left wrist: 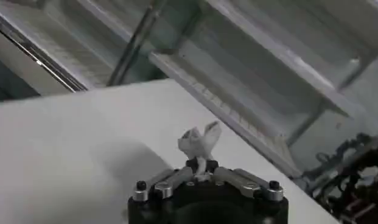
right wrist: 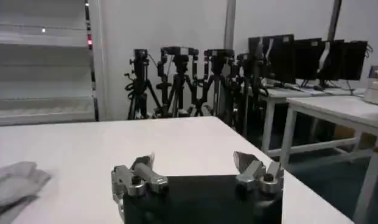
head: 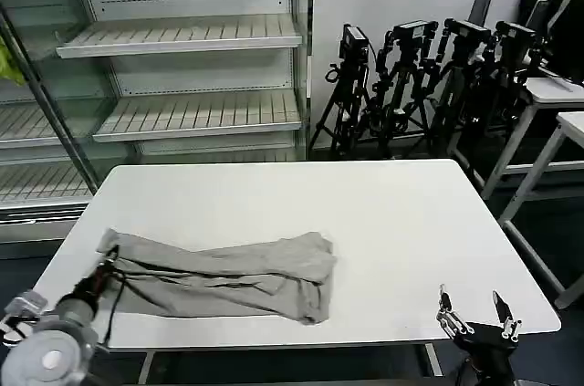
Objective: Fold and organize the clothes.
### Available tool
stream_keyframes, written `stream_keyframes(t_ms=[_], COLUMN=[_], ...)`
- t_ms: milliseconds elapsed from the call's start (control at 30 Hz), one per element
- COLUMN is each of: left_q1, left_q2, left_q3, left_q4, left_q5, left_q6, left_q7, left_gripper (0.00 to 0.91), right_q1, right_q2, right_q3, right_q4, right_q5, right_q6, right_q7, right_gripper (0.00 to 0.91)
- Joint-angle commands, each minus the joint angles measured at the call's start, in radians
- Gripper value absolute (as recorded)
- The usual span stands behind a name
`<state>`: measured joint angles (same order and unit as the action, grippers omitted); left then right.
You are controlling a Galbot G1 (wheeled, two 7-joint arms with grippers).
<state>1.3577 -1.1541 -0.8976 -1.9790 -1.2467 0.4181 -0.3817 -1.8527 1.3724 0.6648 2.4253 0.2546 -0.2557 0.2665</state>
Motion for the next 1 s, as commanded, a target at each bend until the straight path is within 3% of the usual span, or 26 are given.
stream_keyframes(t_ms=[33,200,467,733,1000], left_q1=[0.001,0.002,-0.019,-0.048,-0.105], left_q2=[0.119,0.077,-0.078,-0.201,-0.26], left_q3=[-0.21,-0.173,0.025,0.294,0.423], left_q4=[0.019,-0.099,-0.239,-0.251,-0.127], left_q5=[-0.241,-0.371,-0.536,-0.413,-0.282], left_q6=[0.03,0.053,0.052,0.027,0.006], left_q7=[-0.01,-0.054,-0.09,-0.099,-0.095], left_gripper=[0.01,0.02,0.02,0.01,0.01], right_q1=[0.026,0.021,-0.003,-0.033,-0.016], right_q2=[0.002,0.005,0.017,0.036,0.044], right_q3=[-0.007,-0.009,-0.009,-0.026,-0.032], right_q4=[-0.024,-0.032,-0.036,-0.026,-0.058], right_q5=[0.0,-0.002,-0.012,-0.04,-0.049], right_q6=[-0.003,-0.003,0.002,0.014,0.014], right_q7=[0.0,0.0,-0.001,-0.002,-0.003], right_gripper=[0.907,0.907,0.907,0.907,0.907])
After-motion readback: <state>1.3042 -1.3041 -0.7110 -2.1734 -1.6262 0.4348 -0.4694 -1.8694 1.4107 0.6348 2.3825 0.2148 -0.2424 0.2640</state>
